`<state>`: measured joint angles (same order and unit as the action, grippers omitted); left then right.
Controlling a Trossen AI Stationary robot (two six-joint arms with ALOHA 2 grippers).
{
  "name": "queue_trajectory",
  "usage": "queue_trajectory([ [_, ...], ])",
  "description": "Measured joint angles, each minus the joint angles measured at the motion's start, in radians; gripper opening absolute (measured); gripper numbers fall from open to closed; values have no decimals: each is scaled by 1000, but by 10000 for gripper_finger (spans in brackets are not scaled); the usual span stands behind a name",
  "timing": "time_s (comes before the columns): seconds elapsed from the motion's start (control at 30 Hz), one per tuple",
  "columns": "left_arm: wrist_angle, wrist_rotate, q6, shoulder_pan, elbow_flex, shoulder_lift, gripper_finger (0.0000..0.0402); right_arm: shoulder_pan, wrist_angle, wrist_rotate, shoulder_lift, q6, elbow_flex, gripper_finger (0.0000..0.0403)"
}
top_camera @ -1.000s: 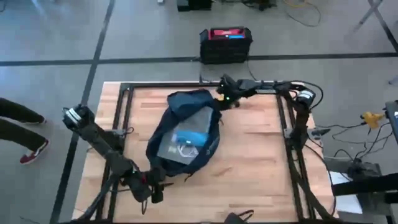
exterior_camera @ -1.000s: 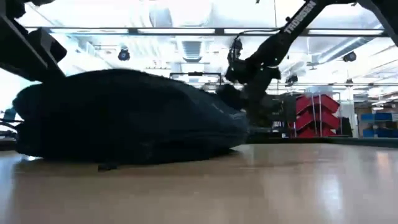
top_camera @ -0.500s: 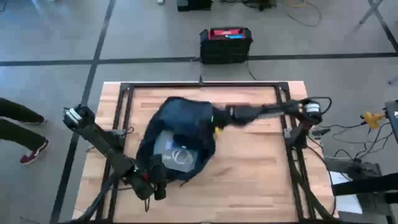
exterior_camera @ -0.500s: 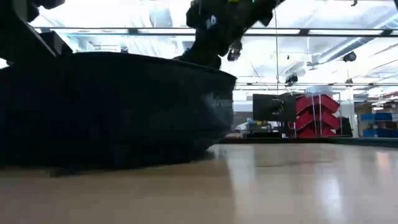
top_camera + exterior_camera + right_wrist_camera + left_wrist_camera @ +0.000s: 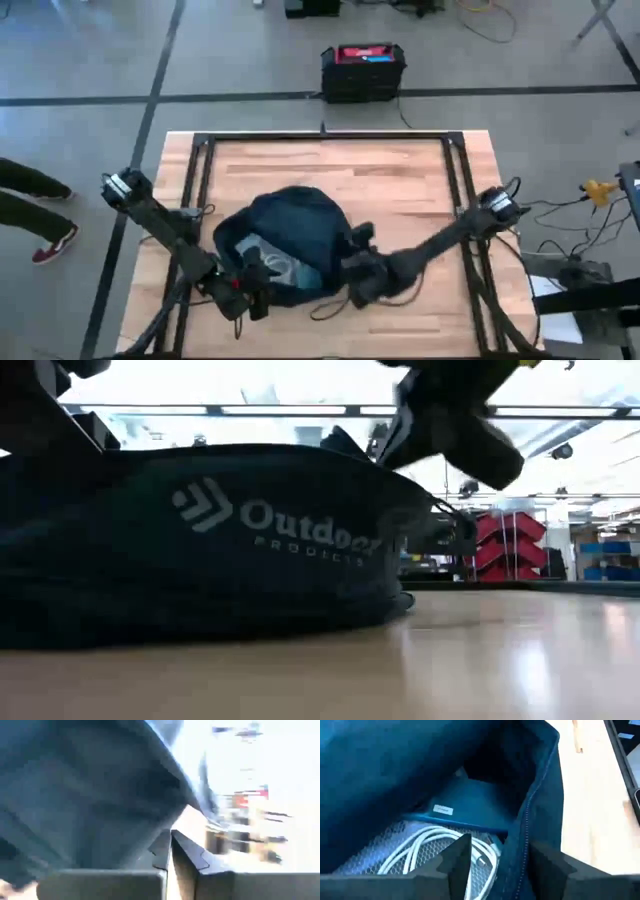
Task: Unpack backpack
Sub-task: Close the black backpack
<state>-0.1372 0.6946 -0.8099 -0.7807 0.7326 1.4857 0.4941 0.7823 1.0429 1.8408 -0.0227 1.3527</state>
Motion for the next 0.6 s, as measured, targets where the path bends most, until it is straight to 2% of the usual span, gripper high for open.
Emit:
queue_trajectory([
  [0.07, -8, -32, -12, 0, 2, -4, 156, -26, -13, -41, -21, 58, 2, 2],
  [0.13, -62, -113, -53, 0, 33, -16, 156, -81, -12, -84, -25, 140, 3, 2],
  [0.2, -160, -145, -114, -7, 93, -28, 156, -157, -10, -179, -21, 233, 2, 2],
  [0.33, -409, -156, -205, -42, 241, -26, 156, -329, -123, -588, -6, 277, 1, 2],
  [0.4, -491, -160, -255, -59, 300, -20, 156, -367, -249, -727, 0, 239, 0, 2],
  [0.5, -562, -217, -399, -94, 326, -20, 156, -358, -433, -750, -1, 176, 4, 1],
  [0.6, -560, -255, -546, -150, 306, -18, 156, -334, -526, -763, 9, 115, 19, 1],
])
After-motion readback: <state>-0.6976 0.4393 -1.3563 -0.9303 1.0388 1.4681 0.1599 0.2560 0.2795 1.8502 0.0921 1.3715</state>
